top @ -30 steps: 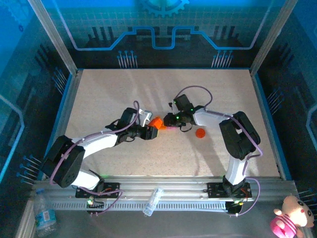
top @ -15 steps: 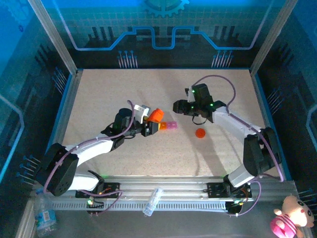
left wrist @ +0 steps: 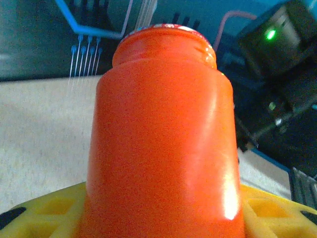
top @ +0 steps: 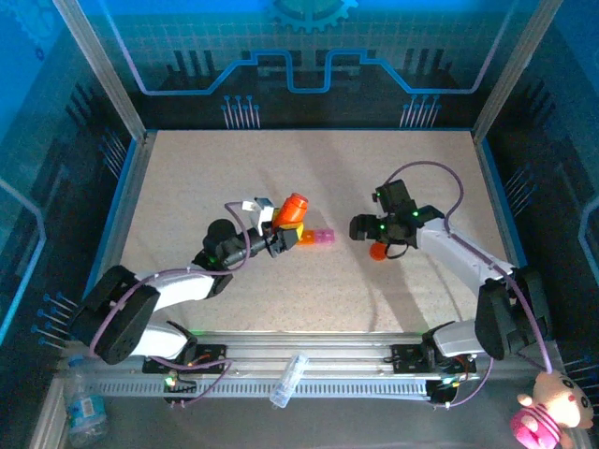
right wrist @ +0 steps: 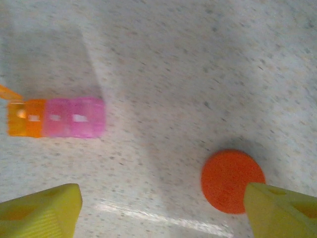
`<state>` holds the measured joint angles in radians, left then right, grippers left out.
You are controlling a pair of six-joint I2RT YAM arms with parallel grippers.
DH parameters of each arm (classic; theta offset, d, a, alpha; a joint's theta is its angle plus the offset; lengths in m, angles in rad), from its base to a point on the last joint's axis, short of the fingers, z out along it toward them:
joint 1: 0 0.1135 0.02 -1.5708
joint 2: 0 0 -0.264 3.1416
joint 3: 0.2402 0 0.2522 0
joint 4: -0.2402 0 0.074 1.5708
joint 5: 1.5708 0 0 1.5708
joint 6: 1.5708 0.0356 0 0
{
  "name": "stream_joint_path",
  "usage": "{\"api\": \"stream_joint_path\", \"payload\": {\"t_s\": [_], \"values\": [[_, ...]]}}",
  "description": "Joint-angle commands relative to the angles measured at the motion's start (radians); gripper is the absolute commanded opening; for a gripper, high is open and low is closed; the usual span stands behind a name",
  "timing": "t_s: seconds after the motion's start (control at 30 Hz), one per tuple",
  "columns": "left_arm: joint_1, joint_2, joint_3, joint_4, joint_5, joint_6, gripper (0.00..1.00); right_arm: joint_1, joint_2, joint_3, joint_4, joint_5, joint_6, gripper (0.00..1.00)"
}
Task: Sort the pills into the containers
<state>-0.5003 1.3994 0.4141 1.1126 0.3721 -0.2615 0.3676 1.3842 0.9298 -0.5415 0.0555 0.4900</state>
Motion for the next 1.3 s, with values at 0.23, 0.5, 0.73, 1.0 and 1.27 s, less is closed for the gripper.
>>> {"api": "stream_joint_path", "payload": {"t_s": [0.23,0.5,0.73,1.0,1.27], "values": [[-0.048,0.032,0.043,0.288,0.013,0.06,0.0,-0.019,0.139,-0.015,-0.102,0.111,-0.055,0.89],[-0.053,-0.051,0.009,0.214,-0.006,0.084,0.0,-0.019,0.266,0.027,-0.086,0.11,-0.068,0.87],[-0.053,-0.095,-0.022,0.179,-0.019,0.098,0.0,-0.021,0.302,0.052,-0.088,0.124,-0.086,0.8],[-0.053,-0.089,-0.026,0.176,-0.015,0.097,0.0,-0.024,0.311,0.059,-0.081,0.127,-0.092,0.71],[-0.053,-0.091,-0.033,0.177,-0.015,0.095,0.0,-0.029,0.297,0.047,-0.075,0.111,-0.097,0.48]]}}
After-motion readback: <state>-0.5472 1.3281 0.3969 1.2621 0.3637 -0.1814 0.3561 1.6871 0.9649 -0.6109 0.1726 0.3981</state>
